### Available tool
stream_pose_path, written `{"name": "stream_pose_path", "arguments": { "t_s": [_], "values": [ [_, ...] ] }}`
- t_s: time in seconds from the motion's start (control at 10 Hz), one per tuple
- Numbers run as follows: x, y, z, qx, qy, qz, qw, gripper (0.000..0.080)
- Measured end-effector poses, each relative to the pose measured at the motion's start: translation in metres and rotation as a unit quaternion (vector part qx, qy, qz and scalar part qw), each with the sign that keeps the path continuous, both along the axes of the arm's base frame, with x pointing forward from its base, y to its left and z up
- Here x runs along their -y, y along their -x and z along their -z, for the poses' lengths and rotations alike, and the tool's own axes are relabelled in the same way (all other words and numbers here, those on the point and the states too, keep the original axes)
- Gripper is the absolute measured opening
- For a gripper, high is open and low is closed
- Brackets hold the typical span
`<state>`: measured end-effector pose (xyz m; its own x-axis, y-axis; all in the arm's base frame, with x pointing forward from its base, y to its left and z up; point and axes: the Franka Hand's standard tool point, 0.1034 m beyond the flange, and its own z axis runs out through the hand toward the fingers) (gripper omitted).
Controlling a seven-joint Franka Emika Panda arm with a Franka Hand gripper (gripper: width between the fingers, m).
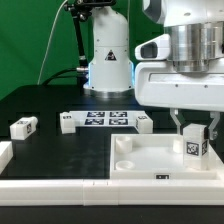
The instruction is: Assemble one leg
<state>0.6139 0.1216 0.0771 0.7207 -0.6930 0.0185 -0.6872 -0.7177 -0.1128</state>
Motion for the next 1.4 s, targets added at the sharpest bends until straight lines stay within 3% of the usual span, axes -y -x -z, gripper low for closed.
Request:
{"name": "stream_pose_path", "arguments": {
  "t_s": [0.5, 0.6, 0.7, 0.8, 0.9, 1.1, 1.4],
  "values": [
    [-0.002, 0.001, 0.000, -0.016, -0.034, 0.203, 0.979, 0.0294],
    [-0.003, 0.001, 0.000, -0.017, -0.036, 0.213, 0.976, 0.0345],
    [-0.002, 0.001, 0.001, -0.015, -0.034, 0.184, 0.982, 0.0477],
    [0.000, 0.000, 0.001, -0.014, -0.032, 0.169, 0.985, 0.0477],
    [0.000, -0.001, 0.001, -0.013, -0.030, 0.149, 0.988, 0.0610],
    [-0.004, -0.003, 0.000, 0.000, 0.000, -0.021, 1.000, 0.0637],
    [-0.008, -0.009, -0.001, 0.010, 0.033, -0.234, 0.972, 0.0649]
  ]
}}
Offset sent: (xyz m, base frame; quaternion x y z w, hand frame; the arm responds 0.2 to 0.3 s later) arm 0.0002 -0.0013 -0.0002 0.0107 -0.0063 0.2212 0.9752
